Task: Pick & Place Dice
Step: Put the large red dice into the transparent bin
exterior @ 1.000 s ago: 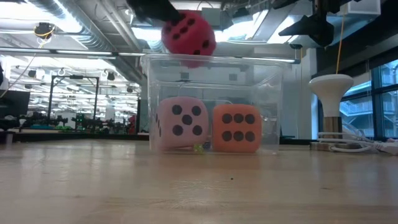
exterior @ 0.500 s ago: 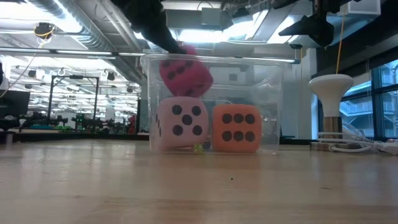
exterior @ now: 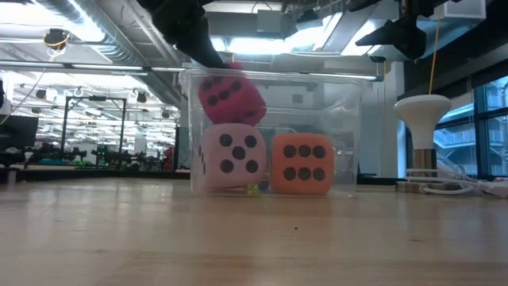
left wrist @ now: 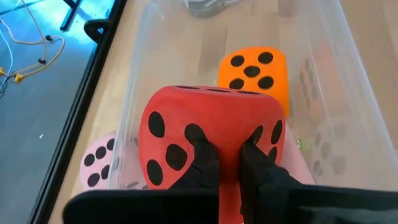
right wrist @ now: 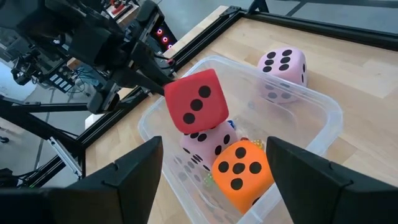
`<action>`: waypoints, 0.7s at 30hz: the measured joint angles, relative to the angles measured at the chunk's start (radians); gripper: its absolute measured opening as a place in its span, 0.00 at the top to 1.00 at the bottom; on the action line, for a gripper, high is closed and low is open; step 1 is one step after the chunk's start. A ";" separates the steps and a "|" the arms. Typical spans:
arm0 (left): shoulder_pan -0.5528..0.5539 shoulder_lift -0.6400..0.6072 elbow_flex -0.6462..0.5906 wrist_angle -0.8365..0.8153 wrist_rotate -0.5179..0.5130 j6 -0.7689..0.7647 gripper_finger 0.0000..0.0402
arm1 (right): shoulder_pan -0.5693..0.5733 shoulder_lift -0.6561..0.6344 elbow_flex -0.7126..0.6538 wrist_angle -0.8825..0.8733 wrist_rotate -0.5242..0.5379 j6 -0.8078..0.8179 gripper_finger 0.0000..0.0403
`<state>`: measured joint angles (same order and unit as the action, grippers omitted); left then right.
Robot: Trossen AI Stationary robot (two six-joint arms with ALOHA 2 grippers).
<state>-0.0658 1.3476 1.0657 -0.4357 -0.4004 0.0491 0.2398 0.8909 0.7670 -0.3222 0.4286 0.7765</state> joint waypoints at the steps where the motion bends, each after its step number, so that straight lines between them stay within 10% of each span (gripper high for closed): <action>1: 0.000 0.000 0.000 -0.009 0.000 0.000 1.00 | 0.000 0.000 0.000 0.000 0.001 0.000 0.29; 21: 0.000 0.006 0.000 -0.033 0.011 -0.046 0.96 | 0.000 0.000 0.000 -0.001 0.009 -0.011 0.29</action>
<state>-0.0658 1.3540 1.0657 -0.4690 -0.3898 0.0027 0.2394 0.8909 0.7670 -0.3229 0.4377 0.7654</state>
